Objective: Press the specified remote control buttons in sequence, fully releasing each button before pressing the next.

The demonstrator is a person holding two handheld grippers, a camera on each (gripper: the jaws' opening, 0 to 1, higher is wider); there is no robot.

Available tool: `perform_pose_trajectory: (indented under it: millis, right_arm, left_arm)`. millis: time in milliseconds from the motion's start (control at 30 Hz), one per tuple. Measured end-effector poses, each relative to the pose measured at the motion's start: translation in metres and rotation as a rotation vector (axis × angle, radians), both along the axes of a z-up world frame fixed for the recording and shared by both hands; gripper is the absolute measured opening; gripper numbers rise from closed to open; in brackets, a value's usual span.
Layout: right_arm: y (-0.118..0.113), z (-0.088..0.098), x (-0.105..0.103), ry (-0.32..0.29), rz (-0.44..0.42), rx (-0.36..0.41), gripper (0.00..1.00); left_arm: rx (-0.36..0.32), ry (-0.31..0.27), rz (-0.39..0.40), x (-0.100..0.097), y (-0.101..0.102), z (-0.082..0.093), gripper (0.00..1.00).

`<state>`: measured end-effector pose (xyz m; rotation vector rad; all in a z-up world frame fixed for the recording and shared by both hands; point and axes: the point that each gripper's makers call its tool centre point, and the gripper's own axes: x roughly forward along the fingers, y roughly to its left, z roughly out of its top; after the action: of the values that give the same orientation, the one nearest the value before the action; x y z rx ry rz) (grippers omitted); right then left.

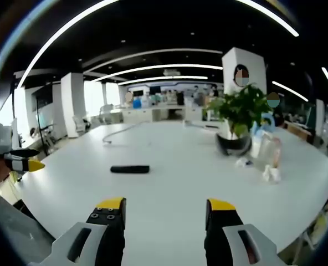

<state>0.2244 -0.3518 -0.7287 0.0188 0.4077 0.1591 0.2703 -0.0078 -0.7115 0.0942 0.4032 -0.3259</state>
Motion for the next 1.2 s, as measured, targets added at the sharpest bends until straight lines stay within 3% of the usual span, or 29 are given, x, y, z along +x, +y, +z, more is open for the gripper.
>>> perform_pose_trajectory:
  millis: [300,533,633,767,933,1200]
  right_arm:
    - [0.001,-0.002,0.0,0.011,0.007,-0.002,0.55]
    - [0.001,-0.003,0.0,0.02,0.008,0.001,0.55]
    - [0.001,-0.003,0.0,0.02,0.006,0.004,0.55]
    - [0.0,-0.003,0.0,0.019,0.002,0.002,0.55]
    - [-0.001,-0.004,0.0,0.022,-0.001,0.008,0.55]
    - [0.001,-0.007,0.0,0.038,0.009,0.007,0.55]
  left_arm:
    - [0.084,-0.005,-0.125,0.026,-0.015,0.011,0.97]
    - [0.097,0.016,-0.236,0.047,-0.039,0.019,0.91]
    - [0.128,0.032,-0.283,0.055,-0.049,0.018,0.91]
    - [0.104,0.064,-0.322,0.067,-0.064,0.016,0.86]
    - [0.124,0.119,-0.409,0.079,-0.084,0.003,0.84]
    - [0.203,0.14,-0.506,0.109,-0.104,-0.004,0.79]
